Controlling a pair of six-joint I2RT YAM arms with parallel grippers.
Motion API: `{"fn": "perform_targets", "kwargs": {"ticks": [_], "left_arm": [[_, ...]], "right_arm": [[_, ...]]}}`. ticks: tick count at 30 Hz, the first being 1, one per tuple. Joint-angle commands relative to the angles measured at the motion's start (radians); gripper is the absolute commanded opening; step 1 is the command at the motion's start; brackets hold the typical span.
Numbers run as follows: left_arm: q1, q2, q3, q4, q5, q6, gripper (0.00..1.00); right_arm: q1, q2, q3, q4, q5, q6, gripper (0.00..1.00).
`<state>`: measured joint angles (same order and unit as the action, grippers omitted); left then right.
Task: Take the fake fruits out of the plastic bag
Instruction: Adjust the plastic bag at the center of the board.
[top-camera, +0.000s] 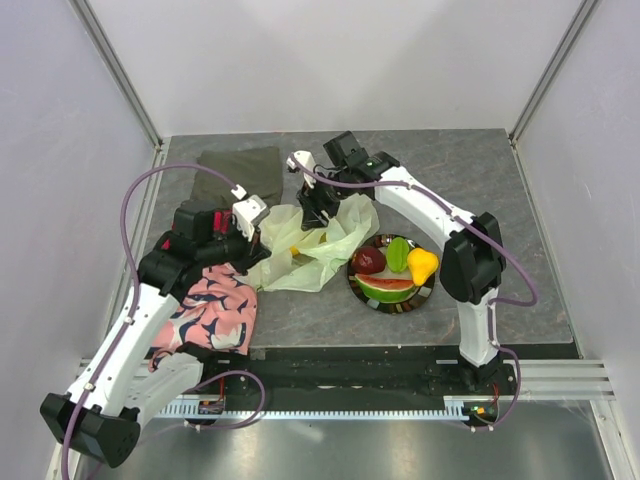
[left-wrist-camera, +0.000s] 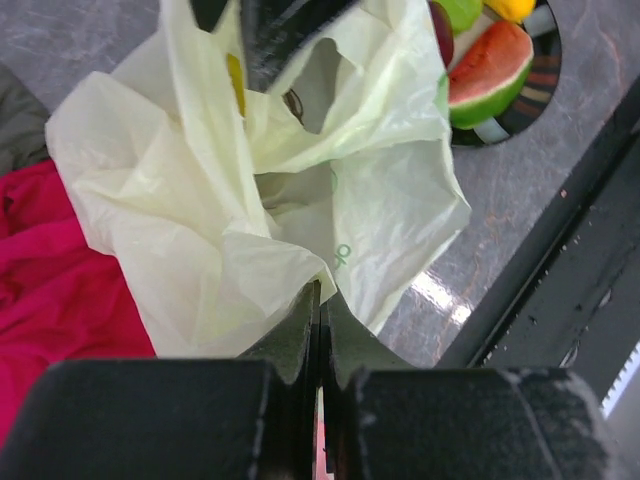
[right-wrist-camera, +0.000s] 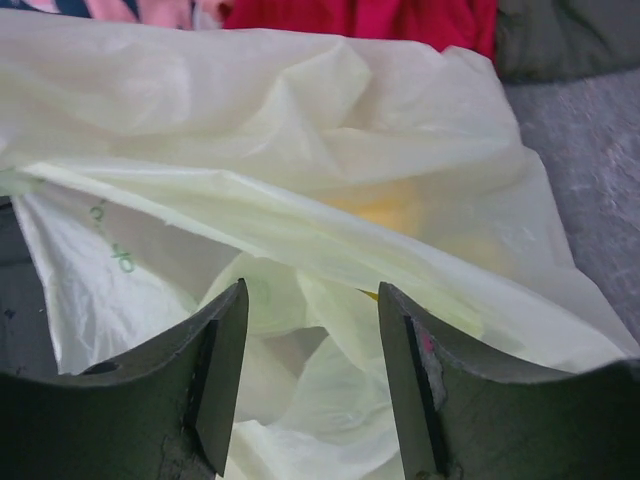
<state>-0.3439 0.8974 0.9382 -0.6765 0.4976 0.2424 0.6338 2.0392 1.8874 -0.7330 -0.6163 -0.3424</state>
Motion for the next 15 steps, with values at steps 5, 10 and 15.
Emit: {"fn": "perform_targets", "kwargs": {"ticks": [5, 10, 15], "left_arm": [[0.0, 0.089, 0.172, 0.1, -0.191, -0.199, 0.02], [0.002, 0.069, 0.215, 0.098, -0.179, -0.262, 0.02], [0.003, 0.044, 0.2, 0.098, -0.162, -0.288, 0.02]], "right_arm": [[0.012, -0.082, -0.019, 0.001, -0.189, -0.092, 0.46], [0.041, -0.021, 0.007, 0.013, -0.234, -0.078, 0.41], [0.046, 0.055, 0.064, 0.017, -0.229, -0.035, 0.41]]}}
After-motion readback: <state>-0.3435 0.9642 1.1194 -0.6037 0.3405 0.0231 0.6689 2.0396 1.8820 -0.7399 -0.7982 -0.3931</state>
